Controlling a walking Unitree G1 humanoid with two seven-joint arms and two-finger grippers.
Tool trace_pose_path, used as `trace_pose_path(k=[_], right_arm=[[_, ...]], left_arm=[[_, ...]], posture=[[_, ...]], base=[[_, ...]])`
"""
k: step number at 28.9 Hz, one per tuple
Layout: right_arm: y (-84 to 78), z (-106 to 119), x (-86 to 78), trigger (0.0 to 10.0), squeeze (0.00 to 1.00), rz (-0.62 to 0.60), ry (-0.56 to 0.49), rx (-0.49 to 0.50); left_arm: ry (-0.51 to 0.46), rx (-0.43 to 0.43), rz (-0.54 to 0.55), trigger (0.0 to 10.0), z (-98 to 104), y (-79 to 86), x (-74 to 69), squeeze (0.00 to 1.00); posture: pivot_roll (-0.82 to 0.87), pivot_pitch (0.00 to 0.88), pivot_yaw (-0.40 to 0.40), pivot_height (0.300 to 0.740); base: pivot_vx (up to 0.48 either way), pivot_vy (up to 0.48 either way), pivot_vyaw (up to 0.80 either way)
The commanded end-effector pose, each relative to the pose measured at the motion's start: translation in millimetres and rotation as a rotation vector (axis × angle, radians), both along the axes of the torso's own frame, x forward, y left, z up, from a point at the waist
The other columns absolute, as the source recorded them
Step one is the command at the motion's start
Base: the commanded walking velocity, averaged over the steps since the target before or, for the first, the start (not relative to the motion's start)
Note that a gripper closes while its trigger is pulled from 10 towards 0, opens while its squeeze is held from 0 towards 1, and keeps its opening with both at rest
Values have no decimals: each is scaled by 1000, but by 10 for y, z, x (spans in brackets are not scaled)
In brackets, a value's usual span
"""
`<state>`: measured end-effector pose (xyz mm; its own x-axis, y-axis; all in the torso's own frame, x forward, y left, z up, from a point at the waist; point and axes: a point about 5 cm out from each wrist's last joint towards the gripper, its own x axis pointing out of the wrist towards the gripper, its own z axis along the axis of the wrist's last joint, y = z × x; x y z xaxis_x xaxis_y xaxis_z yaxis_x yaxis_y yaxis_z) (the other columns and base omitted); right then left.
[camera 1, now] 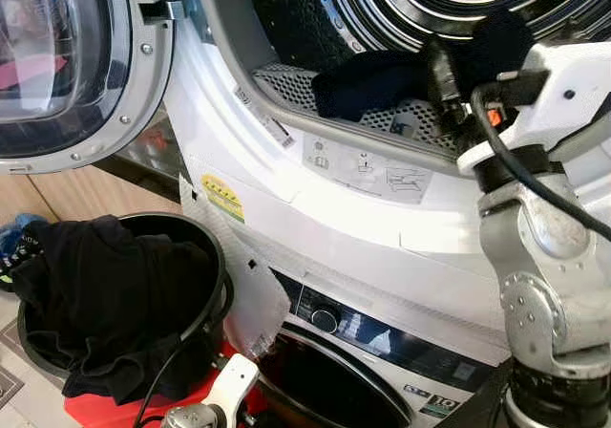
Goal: Clothes washing
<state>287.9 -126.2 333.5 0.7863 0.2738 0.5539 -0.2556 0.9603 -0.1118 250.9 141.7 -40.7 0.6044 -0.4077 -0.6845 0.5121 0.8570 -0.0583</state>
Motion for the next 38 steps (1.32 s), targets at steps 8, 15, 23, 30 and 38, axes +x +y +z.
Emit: trace_pose_path(k=[8, 15, 23, 30, 38], right_arm=[[8, -64, -182, 10000, 0, 32, -5, -149], [-93, -289, -151, 10000, 0, -91, 81, -327], [-140, -310, -229, 10000, 0, -114, 70, -317], [-254, -370, -278, 10000, 0, -167, 87, -271], [-316, -342, -557, 10000, 0, -32, -44, -35]], left_arm=[[31, -4, 6, 10000, -30, 26, -36, 0], [34, -3, 2, 10000, -34, 22, -43, 0], [32, -5, 4, 10000, -32, 19, -40, 0], [32, -8, 5, 10000, -33, 19, -43, 0], [37, -10, 6, 10000, -49, 27, -67, 0]], posture=[[-15, 141, 1, 740], [-16, 142, 3, 740], [-13, 142, 2, 740], [-12, 139, 0, 740], [-15, 133, -2, 740]], base=[[0, 0, 0], [0, 0, 0], [0, 0, 0], [0, 0, 0], [0, 0, 0]])
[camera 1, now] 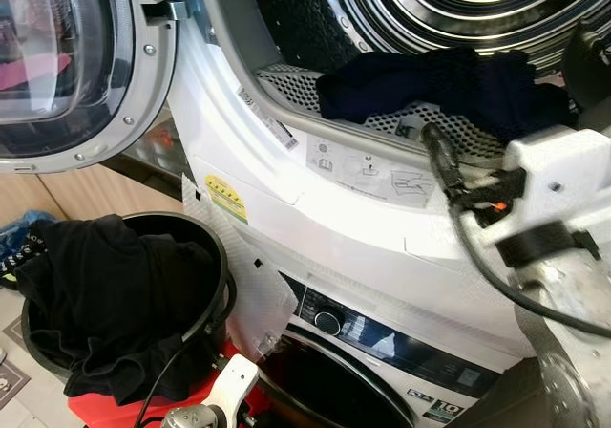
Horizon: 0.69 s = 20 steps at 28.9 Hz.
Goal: Clothes washing
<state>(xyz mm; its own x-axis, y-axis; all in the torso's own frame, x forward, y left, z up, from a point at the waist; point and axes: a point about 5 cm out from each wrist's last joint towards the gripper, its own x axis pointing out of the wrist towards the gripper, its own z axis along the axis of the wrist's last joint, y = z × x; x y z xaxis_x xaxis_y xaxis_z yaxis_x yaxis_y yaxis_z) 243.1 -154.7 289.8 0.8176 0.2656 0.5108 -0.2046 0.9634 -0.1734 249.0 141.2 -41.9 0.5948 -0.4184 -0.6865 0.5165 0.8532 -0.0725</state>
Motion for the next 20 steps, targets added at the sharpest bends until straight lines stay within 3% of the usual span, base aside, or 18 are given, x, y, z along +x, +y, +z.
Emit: trace_pose_path(k=[1, 4, 9, 10, 17, 19, 20], right_arm=[[-41, 95, -139, 10000, 0, 50, -84, 72], [-70, -5, -229, 10000, 0, 105, -59, 84], [-74, -261, -353, 10000, 0, 192, 53, -24], [-92, -333, -447, 10000, 0, 248, 69, -29], [-215, -357, -726, 10000, 0, 387, 2, 87], [-220, -452, -749, 10000, 0, 409, 45, 82], [-214, -602, -738, 10000, 0, 416, 126, 53]], left_arm=[[27, 1, 12, 10000, -39, 33, -49, 0], [28, 1, 10, 10000, -40, 33, -53, 0], [27, -1, 13, 10000, -39, 36, -52, 0], [26, -2, 14, 10000, -39, 37, -51, 0], [22, -9, 23, 10000, -32, 45, -44, 0], [22, -10, 24, 10000, -32, 48, -44, 0], [21, -9, 26, 10000, -31, 50, -42, 0]], posture=[[-15, 133, -2, 740], [-15, 133, -2, 740], [-17, 137, -2, 740], [-17, 137, -2, 740], [-19, 141, -1, 740], [-19, 141, -1, 740], [-23, 141, -1, 740]], base=[[0, 0, 0], [0, 0, 0], [0, 0, 0], [0, 0, 0], [0, 0, 0], [0, 0, 0], [0, 0, 0]])
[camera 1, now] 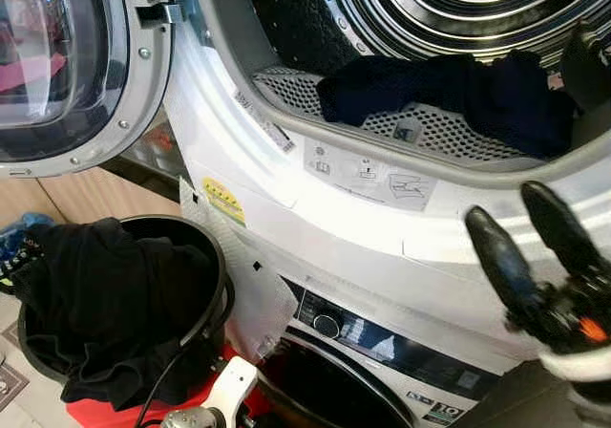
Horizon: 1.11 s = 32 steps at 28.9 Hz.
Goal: Clothes washing
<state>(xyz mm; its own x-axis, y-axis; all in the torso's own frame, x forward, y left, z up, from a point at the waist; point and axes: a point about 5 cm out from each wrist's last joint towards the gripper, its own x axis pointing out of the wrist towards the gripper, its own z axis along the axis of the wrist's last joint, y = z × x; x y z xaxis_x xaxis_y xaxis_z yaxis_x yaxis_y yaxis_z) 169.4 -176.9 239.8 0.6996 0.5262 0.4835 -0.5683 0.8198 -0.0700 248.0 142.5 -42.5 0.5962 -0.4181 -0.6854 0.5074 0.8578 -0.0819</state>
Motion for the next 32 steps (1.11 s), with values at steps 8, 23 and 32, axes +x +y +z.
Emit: trace_pose_path(k=[8, 23, 32], right_arm=[[-5, -1053, 33, 10000, 0, 65, 451, -223], [-41, -2781, 335, 10000, 0, -437, 1054, -274], [22, -2966, 342, 10000, 0, -524, 1141, -267]], left_arm=[[16, 16, 25, 10000, -30, 70, -37, 0], [18, 74, 50, 10000, -61, 140, -65, 0], [-72, 59, -14, 10000, 51, 24, 67, 0]], posture=[[-14, 139, 0, 740], [-14, 128, -2, 740], [-10, 113, -1, 740]], base=[[0, 0, 0], [0, 0, 0], [0, 0, 0]])
